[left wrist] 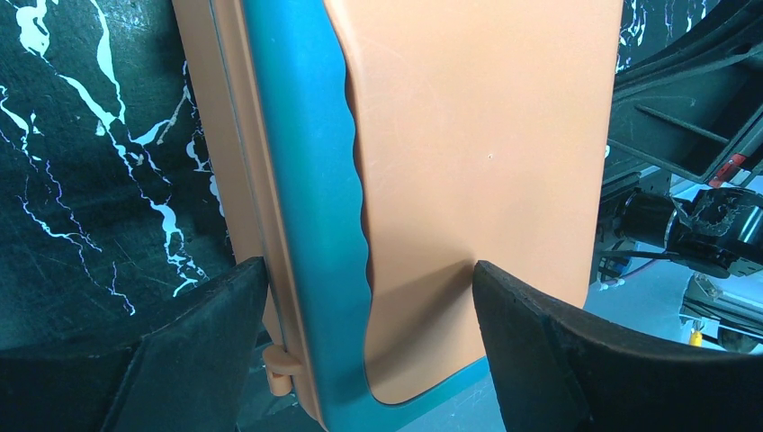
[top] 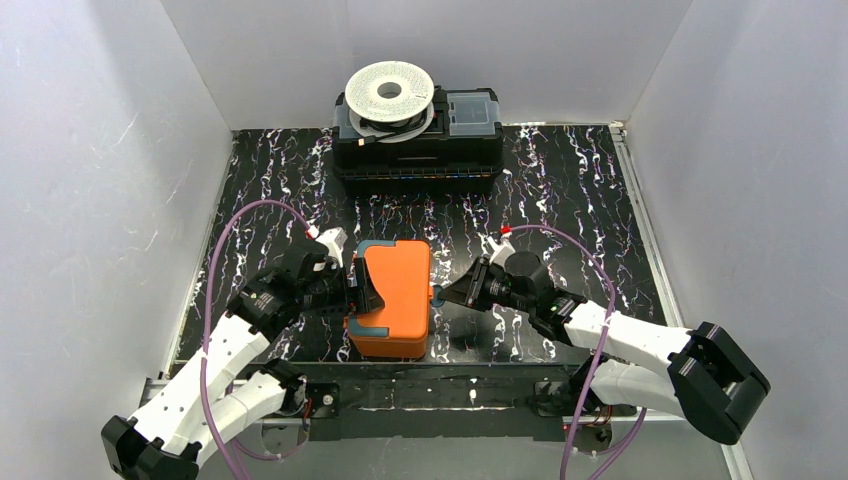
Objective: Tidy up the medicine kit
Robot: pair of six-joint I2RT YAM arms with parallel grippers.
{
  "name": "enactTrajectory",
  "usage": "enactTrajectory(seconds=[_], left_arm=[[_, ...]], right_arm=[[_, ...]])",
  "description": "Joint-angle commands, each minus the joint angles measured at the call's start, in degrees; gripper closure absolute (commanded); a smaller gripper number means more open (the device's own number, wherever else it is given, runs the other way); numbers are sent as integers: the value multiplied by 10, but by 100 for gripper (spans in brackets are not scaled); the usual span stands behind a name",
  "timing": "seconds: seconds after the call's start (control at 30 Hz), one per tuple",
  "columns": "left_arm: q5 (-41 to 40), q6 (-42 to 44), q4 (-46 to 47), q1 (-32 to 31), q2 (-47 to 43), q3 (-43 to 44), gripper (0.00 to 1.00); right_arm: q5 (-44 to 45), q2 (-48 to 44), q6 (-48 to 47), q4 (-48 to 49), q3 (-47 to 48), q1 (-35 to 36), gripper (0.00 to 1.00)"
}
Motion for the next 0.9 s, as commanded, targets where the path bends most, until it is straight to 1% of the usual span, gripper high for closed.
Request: enactTrajectory(seconds=[0.0, 0.1, 0.2, 0.33, 0.5, 0.7, 0.87], left_arm=[[2, 11, -24, -2, 5, -13, 18], [1, 12, -25, -3, 8, -15, 18], [1, 11, -24, -2, 9, -14, 18], [-1, 11, -25, -2, 14, -15, 18], [1, 12, -24, -2, 22, -12, 19], [5, 13, -22, -2, 31, -13, 19], [6, 13, -18, -2, 33, -15, 19]], right_arm=[[-2, -15, -25, -19, 19, -2, 84], [4, -30, -51, -63, 42, -2, 92], [18, -49, -76, -114, 67, -2, 96], [30, -61, -108, -181, 106, -2, 97], [24, -39, -147, -256, 159, -2, 97], [-3, -11, -184, -301, 208, -1, 97], [-5, 7, -218, -344, 247, 6, 95]])
